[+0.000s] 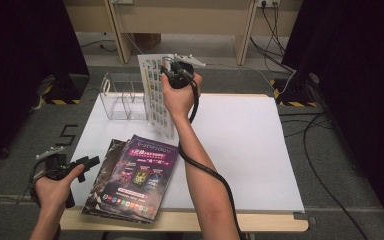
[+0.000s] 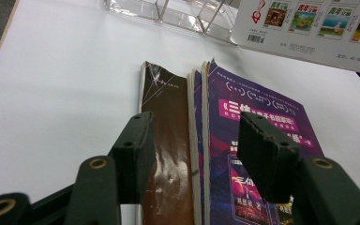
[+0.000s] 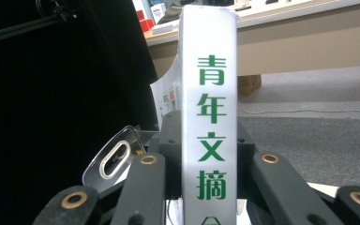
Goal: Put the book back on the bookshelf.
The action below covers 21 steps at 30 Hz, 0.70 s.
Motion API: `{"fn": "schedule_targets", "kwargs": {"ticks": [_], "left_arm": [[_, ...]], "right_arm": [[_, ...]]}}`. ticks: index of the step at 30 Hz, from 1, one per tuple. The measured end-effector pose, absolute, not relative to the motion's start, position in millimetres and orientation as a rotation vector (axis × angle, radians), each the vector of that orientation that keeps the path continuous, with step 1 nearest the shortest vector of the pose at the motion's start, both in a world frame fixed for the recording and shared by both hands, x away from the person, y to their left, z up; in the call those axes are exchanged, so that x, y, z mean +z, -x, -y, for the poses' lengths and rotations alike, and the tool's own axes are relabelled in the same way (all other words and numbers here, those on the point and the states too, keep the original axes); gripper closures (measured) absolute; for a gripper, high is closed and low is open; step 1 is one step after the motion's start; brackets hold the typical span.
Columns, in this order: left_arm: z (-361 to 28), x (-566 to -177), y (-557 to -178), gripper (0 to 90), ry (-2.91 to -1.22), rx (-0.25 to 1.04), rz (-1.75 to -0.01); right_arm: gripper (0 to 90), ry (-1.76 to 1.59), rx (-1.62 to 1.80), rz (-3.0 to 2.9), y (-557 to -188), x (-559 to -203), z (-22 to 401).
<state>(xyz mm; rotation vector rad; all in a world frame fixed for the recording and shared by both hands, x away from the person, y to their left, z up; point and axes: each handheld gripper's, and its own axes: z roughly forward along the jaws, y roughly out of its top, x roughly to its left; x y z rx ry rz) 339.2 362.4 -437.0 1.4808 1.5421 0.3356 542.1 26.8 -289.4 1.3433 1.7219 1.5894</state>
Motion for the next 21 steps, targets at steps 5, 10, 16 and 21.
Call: {"fn": "schedule_targets", "kwargs": {"ticks": [5, 10, 16, 21], "left_arm": [[-363, -438, -340, 45.4, -1.484, 0.334, -1.543], [-363, -439, -340, 45.4, -1.484, 0.332, -1.545], [-363, -440, -340, 45.4, -1.485, 0.332, -1.547], [-365, -440, -340, 45.3, -1.481, 0.335, -1.552]], "right_arm": [[74.0, -1.346, 1.583, -1.718, -546, -290, -29], [73.9, -1.347, 1.580, -1.715, -552, -290, -30], [73.9, -1.349, 1.575, -1.716, -559, -291, -33], [73.9, -1.347, 1.570, -1.717, -564, -293, -35]]}}
